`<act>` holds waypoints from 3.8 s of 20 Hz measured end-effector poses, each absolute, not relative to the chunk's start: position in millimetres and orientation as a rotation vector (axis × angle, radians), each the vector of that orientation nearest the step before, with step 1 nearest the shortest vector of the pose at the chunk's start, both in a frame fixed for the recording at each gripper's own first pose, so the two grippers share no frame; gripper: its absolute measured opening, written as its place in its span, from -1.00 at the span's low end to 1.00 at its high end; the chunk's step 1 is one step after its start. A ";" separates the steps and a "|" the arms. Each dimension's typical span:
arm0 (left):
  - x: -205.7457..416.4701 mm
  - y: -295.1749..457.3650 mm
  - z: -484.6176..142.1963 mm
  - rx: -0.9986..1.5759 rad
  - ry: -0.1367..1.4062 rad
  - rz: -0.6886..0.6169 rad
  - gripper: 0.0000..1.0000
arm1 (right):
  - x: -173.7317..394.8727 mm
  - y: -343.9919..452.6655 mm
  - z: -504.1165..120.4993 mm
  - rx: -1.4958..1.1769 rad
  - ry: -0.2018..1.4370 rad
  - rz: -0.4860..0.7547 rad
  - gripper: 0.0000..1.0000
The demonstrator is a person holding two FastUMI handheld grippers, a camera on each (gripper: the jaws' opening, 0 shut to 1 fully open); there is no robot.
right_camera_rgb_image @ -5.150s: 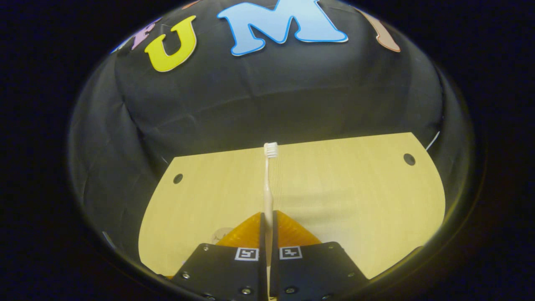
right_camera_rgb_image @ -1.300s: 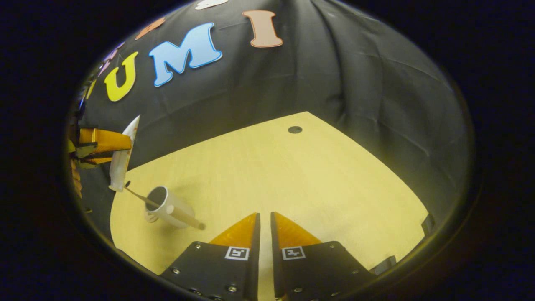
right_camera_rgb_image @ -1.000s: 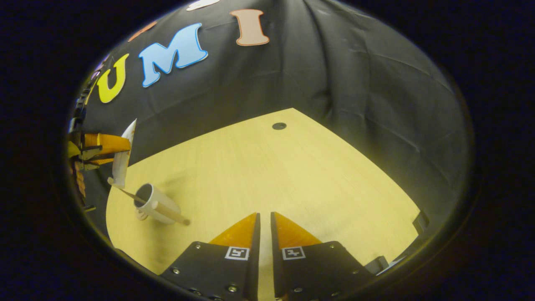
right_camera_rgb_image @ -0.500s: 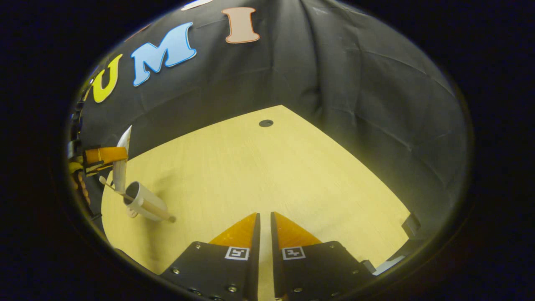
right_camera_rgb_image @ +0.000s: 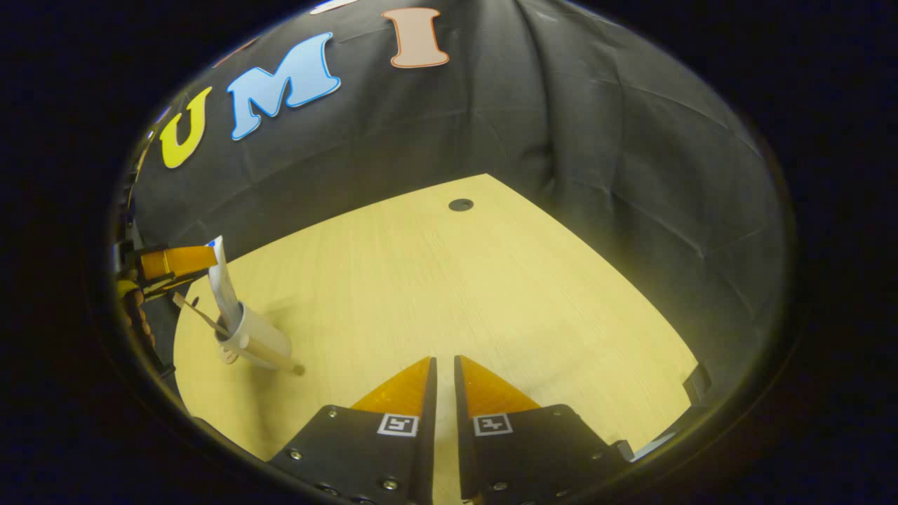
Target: Put the toothbrush and toothpaste on the desktop into the cup, then pick up the cup and place it on the coaster on the desktop.
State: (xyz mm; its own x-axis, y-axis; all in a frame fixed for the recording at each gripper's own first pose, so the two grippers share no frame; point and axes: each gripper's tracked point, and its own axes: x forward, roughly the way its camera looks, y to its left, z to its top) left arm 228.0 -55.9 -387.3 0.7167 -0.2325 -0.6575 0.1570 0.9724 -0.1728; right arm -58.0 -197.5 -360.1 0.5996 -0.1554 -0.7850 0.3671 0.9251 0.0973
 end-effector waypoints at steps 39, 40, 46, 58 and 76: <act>54.8 161.1 -356.3 -0.204 0.767 0.251 0.00 | 34.1 20.2 -378.6 -0.301 1.050 0.654 0.06; 52.3 166.0 -357.9 -0.204 0.768 0.263 0.01 | 32.8 21.9 -385.1 -0.317 1.062 0.663 0.05; 38.8 191.1 -359.6 -0.220 0.775 0.332 0.00 | 36.9 29.0 -416.9 -0.360 1.162 0.696 0.01; 16.7 203.2 -377.3 -0.274 0.816 0.406 0.02 | 35.9 29.3 -437.8 -0.385 1.192 0.698 -0.50; -12.2 225.4 -373.8 -0.266 0.824 0.422 0.01 | 60.3 91.1 -389.0 -0.321 1.080 0.723 -0.60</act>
